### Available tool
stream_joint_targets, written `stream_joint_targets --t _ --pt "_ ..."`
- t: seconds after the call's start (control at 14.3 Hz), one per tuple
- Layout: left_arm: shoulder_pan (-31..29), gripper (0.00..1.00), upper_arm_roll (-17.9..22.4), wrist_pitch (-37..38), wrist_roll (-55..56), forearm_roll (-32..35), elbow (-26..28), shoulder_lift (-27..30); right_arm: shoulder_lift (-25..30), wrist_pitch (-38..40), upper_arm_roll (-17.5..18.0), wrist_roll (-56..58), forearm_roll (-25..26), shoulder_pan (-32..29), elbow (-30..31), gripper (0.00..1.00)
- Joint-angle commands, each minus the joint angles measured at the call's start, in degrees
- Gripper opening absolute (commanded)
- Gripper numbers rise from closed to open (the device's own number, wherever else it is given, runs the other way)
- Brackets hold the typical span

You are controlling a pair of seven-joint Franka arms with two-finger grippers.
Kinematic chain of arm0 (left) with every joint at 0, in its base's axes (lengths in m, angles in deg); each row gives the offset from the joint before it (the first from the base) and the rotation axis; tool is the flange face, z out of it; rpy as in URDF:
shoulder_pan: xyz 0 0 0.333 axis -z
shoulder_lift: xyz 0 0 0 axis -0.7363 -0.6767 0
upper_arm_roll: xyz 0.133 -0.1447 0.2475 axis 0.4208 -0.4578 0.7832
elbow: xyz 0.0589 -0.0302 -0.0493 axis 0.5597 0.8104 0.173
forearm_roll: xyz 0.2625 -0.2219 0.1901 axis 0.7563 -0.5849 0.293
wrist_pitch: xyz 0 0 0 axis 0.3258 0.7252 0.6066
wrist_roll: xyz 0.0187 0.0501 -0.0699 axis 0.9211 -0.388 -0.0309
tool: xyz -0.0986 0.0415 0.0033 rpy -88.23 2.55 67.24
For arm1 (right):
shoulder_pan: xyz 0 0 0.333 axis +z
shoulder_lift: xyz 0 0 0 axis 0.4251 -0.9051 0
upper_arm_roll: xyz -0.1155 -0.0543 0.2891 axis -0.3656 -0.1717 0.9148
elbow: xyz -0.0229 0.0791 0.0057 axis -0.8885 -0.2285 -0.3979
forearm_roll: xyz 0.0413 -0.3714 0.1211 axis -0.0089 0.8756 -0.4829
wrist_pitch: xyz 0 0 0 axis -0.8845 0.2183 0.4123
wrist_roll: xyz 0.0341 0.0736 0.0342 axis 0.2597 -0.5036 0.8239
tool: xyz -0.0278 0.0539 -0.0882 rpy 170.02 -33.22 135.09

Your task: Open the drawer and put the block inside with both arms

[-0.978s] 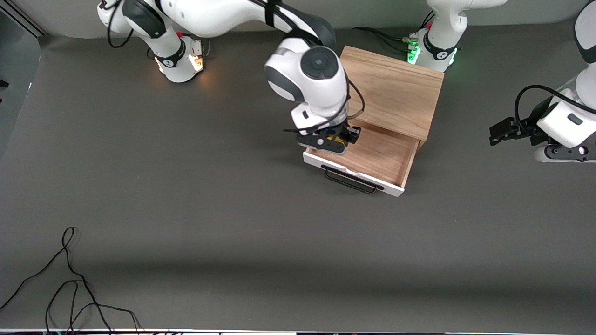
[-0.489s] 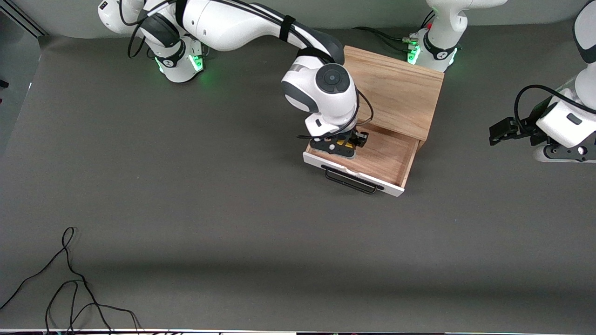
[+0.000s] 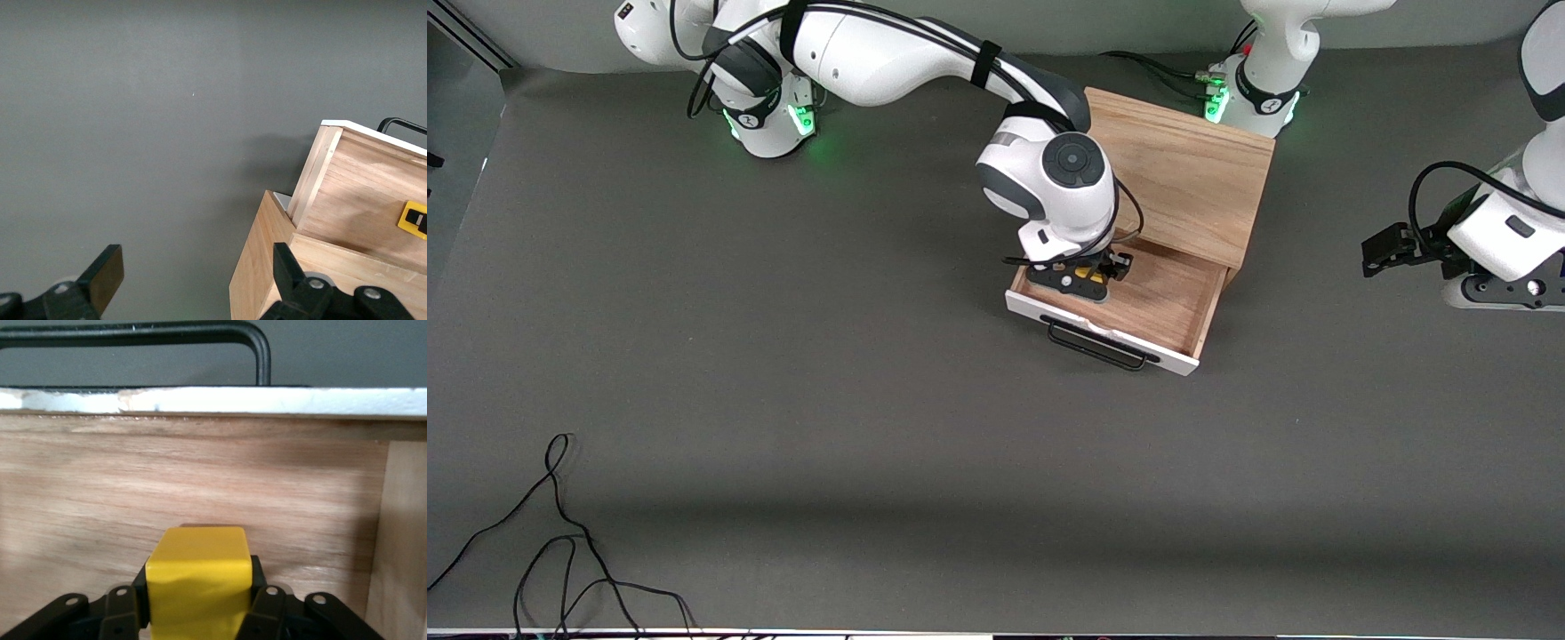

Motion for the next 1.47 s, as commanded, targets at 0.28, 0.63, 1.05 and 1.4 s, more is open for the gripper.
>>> stream_joint_targets --t 0.28,0.63,1.05,1.4 --pt "0.52 1.0 0.59 0.65 -0.98 1.06 -1.37 -0.4 -0.45 -0.14 -0.39 -2.36 3.41 1.22 -2.34 1.0" --pt "0.34 1.0 0.59 0.65 -0.98 1.06 -1.46 -0.58 7.26 5.74 0.22 2.27 2.19 -5.26 -1.99 1.0" --pt "0.43 1.0 0.59 0.65 -0.98 1.06 -1.55 -0.75 22.9 14.63 -0.04 23.71 -14.75 -24.41 5.72 1.0" --pt "0.43 1.0 0.59 0.65 -0.98 1.06 -1.81 -0.75 36.0 14.8 -2.75 36.27 -15.58 -37.7 18.2 1.0"
